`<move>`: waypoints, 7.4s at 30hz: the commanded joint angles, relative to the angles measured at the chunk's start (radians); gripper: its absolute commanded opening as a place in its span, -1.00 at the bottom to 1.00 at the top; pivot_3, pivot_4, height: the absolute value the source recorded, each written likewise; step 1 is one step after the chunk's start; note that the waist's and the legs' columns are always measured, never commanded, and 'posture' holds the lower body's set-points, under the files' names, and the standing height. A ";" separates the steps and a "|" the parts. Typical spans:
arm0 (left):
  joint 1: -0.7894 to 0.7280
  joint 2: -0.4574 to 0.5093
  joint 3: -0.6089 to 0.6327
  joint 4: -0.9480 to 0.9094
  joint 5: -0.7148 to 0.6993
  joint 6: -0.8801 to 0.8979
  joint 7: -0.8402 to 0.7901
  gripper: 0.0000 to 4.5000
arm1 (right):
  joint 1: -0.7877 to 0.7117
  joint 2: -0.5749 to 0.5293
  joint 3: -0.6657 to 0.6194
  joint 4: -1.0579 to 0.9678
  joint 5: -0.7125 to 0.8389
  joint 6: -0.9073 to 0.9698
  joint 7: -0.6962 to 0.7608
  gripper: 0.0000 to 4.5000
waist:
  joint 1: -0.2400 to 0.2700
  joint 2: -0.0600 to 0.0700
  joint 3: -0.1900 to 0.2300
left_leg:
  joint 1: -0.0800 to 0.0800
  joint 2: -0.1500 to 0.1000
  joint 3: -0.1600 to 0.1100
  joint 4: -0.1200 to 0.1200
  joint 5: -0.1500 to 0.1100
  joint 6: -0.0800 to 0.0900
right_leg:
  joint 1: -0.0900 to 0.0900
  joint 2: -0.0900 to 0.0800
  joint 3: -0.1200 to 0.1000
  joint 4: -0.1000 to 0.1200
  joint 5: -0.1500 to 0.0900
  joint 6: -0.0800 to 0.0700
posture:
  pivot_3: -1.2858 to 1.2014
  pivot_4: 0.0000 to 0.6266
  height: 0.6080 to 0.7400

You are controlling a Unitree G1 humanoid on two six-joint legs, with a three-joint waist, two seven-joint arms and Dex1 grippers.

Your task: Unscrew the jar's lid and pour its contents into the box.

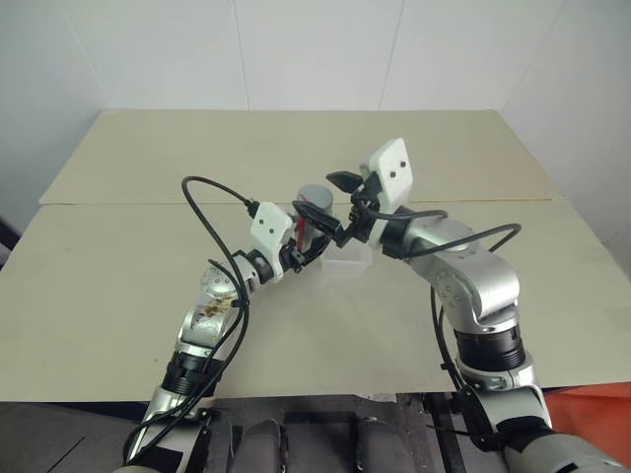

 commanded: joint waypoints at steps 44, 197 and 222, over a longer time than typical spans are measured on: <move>0.031 0.038 -0.014 -0.006 -0.035 -0.042 -0.074 0.24 | -0.074 0.008 -0.047 -0.006 0.054 0.000 0.026 0.21 | 0.000 0.000 0.000 | 0.000 0.000 0.000 0.000 0.000 0.000 | 0.000 0.000 0.000 0.000 0.000 0.000 | 0.03 -0.52 1.00; -1.122 0.111 -0.992 1.282 1.545 -0.910 1.206 0.24 | 0.230 -0.625 -0.161 -0.145 0.136 0.096 0.388 0.97 | 0.028 -0.002 0.002 | -0.011 -0.001 0.006 0.007 -0.001 0.002 | -0.002 0.000 -0.004 -0.006 0.002 0.003 | 0.03 -0.52 1.00; -0.379 0.121 0.024 0.628 0.064 -0.436 -0.173 0.24 | 0.215 -0.582 -0.157 -0.108 0.142 0.087 0.398 0.97 | 0.017 -0.002 0.002 | -0.010 0.000 -0.001 0.017 -0.002 0.003 | -0.002 -0.001 -0.003 0.003 0.002 0.004 | 0.03 -0.52 1.00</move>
